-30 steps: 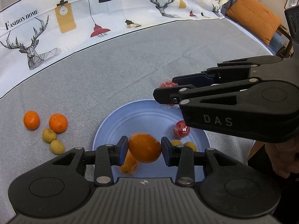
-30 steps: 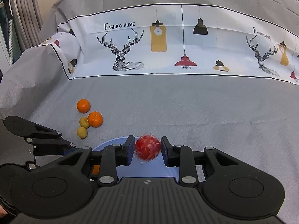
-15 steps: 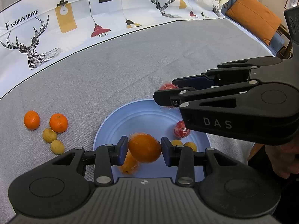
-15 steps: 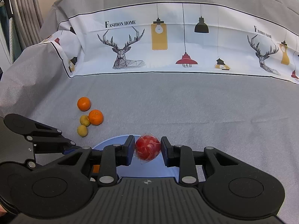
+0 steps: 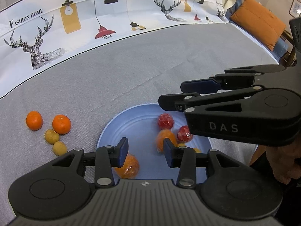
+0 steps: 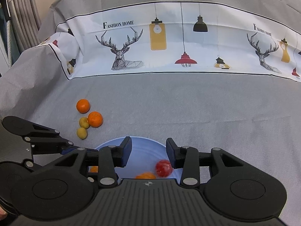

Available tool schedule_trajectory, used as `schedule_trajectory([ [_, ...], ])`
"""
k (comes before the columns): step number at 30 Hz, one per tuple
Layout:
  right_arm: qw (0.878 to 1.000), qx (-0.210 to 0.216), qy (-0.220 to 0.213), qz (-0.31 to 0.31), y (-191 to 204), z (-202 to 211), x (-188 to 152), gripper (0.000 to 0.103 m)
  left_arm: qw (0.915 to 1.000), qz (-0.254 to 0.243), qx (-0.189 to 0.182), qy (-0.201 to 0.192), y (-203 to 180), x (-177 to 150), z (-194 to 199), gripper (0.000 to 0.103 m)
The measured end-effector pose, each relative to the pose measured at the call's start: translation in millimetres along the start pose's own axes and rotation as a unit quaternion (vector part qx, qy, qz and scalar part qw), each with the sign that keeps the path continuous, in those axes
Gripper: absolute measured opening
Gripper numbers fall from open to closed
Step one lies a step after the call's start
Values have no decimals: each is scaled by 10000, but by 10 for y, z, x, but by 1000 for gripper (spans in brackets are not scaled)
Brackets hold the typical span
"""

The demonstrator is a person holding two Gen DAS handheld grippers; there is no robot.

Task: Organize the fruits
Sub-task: 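Open the left tool to drop the orange while the right tool drops the red fruit, then move both open tools back toward the remaining fruit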

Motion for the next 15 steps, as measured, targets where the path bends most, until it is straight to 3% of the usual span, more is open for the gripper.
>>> schedule_trajectory([
  [7,9999,-63,-92,-55,-14,28,10,43,9996,240,-50,-110,70,37,64,44],
  [9,9999,-70,-121,-68,-18,33,22,43,9993,317,-4,-185,110,57,94,36],
  [11,9998,-74,-175,-92,-17,45,36,43,9985,469,35,-296,177,85,143,20],
  [13,9996,-77,-262,-113,-13,67,58,42,9956,764,176,-506,319,135,226,11],
  [15,9993,-45,-356,-144,-3,85,92,41,9891,1237,308,-731,525,176,323,8],
])
Point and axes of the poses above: each gripper's, at about its wrist camera, not at the fingertips, and z roughly against the way its jaws point, y to its left, x to its top, the point moved 7 cm from there along -z, roughly the way its jaws point, and after that the axes turned 2 degrees about -x, right-handed, at the moved point
